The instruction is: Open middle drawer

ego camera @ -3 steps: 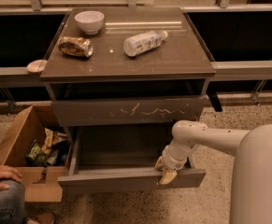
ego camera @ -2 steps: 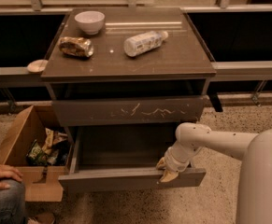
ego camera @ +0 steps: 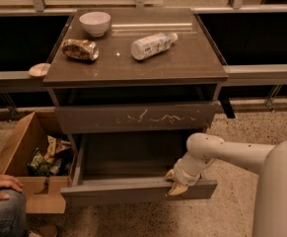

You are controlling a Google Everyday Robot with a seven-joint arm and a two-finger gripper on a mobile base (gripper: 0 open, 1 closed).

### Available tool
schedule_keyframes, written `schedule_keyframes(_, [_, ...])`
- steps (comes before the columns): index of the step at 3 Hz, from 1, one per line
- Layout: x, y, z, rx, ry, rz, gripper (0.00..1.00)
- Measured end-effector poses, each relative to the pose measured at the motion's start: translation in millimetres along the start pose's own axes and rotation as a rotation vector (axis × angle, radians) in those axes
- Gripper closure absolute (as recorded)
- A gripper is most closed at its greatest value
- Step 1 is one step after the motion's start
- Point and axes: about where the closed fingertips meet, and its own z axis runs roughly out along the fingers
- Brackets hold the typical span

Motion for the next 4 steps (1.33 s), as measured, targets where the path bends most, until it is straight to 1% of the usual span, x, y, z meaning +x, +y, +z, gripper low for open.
schedule_keyframes(1, [0.0, 0.1, 0.2, 0.0, 0.0, 0.0, 0.53])
schedule_keyframes(3, [0.0, 0.1, 0.2, 0.0, 0.0, 0.0, 0.07])
schedule_keyframes(4, [0.0, 0.2, 0.2, 0.0, 0.0, 0.0, 0.0])
